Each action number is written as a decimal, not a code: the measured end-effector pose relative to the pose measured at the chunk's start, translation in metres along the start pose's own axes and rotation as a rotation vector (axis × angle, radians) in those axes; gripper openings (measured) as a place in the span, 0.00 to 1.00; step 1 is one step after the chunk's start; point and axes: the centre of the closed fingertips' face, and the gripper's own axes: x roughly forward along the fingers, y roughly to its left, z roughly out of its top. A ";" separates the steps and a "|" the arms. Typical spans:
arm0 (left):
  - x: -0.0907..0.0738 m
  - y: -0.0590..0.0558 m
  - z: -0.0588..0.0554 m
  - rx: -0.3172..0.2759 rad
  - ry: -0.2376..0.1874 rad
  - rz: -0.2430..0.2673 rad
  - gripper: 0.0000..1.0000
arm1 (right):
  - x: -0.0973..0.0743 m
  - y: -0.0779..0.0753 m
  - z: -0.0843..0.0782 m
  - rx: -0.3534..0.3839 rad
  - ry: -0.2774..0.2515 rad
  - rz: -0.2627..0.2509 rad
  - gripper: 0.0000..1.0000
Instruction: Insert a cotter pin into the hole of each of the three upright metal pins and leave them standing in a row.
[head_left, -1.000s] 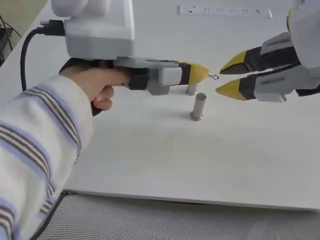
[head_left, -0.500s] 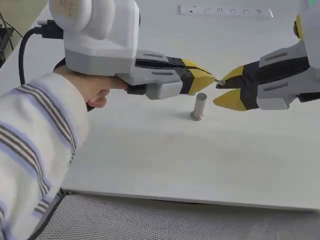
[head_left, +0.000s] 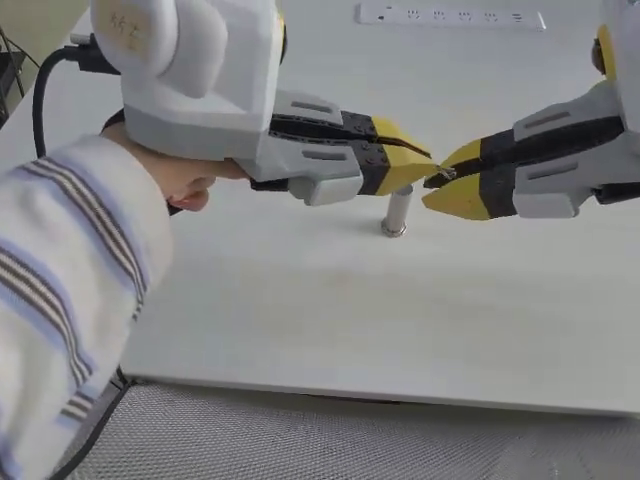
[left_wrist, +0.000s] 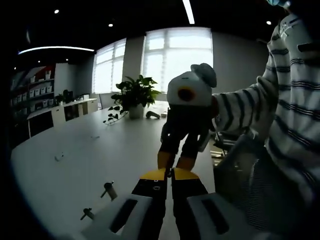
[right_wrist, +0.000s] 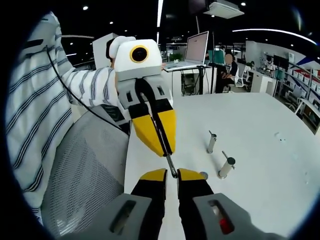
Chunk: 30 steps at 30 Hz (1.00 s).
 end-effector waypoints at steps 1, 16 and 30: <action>0.000 -0.001 -0.001 0.001 0.005 -0.005 0.00 | 0.000 0.002 0.001 -0.003 -0.003 0.004 0.00; 0.010 -0.008 -0.013 0.028 0.060 -0.039 0.00 | -0.006 0.010 -0.005 -0.057 0.047 0.033 0.00; 0.020 0.003 -0.019 0.025 0.074 0.005 0.15 | -0.007 0.002 -0.018 -0.097 0.099 0.001 0.00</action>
